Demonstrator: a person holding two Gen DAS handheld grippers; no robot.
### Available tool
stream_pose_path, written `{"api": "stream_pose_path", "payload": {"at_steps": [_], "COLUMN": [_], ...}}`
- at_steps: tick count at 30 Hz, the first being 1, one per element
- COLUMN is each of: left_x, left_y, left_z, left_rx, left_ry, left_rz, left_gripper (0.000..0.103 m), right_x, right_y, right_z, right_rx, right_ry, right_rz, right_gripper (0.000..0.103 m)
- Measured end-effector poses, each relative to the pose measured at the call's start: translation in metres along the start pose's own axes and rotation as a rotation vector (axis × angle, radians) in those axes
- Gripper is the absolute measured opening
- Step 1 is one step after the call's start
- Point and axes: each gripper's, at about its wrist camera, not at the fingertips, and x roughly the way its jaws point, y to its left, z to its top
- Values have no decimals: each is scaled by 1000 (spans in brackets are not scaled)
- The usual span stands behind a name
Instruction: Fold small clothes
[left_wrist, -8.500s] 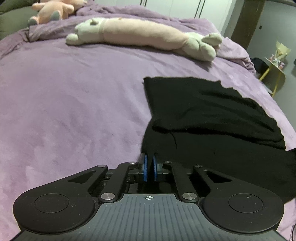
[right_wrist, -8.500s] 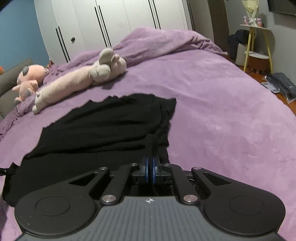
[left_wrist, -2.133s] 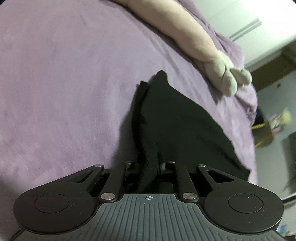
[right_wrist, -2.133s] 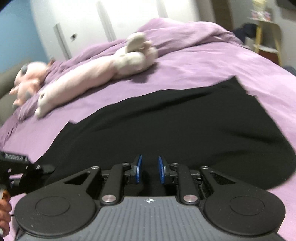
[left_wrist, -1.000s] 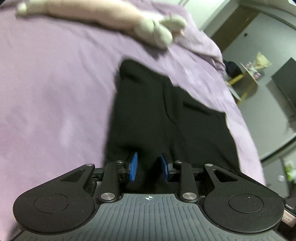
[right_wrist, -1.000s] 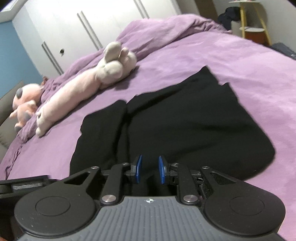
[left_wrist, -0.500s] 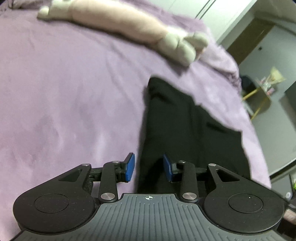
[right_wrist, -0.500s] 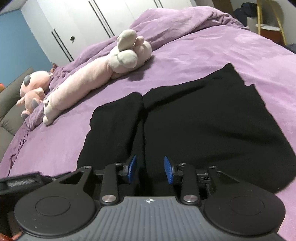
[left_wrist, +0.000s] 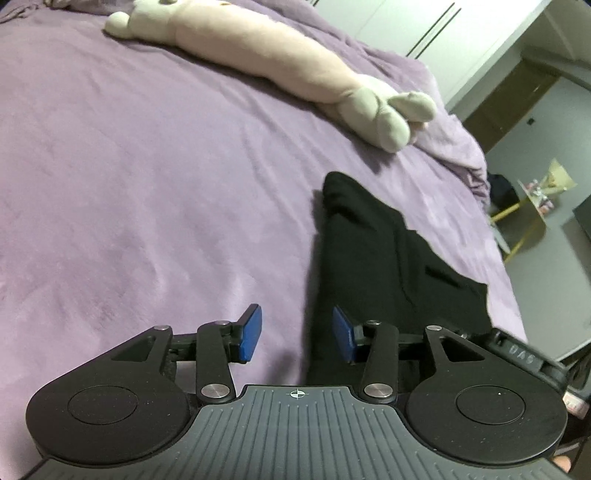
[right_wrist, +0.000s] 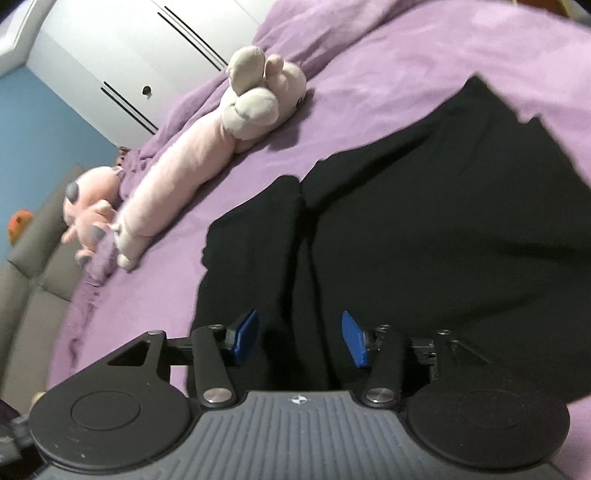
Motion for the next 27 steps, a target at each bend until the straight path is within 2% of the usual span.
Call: {"api": "stream_pose_path", "payload": {"at_steps": [4,6,7,8,9,11,12,13,17,21,23,27], "left_x": [19,21,22,22,21,20,19,19,18,20,23,38], "left_y": [-3,-3,-3,-2,-2,-3,-3,-5,-13,-38,-51,-75], "left_z": [-4,-8,-8,-8,-8,-9,-9,-9,-8,-10,-13,-23], "left_rx": [27,26,19,14,10,13,16,17,26,99,127,156], "left_ry": [53,53,51,49,49,46,42,40,34,40,53,116], "left_rz": [12,-3,-6,-11,-13,-16,-18,-19,-35,-36,-67,-120], "left_gripper": [48,49,49,49,49,49,49,49,50,51,51,51], "right_x": [18,23,25,28,31,35,36,35,18,-7,-16,-23], "right_y": [-2,2,4,7,10,17,21,28,62,78,70,27], "right_z": [3,3,3,3,3,2,1,0,-5,-5,-4,6], "right_rx": [47,40,30,9,-7,-54,-86,-136,-389,-568,-600,-503], "right_ry": [43,45,44,46,52,48,42,30,-82,-188,-225,-197], "right_rz": [46,63,70,71,64,38,22,-7,-159,-281,-367,-509], "right_gripper": [55,54,48,35,30,14,13,9,8,8,8,8]}}
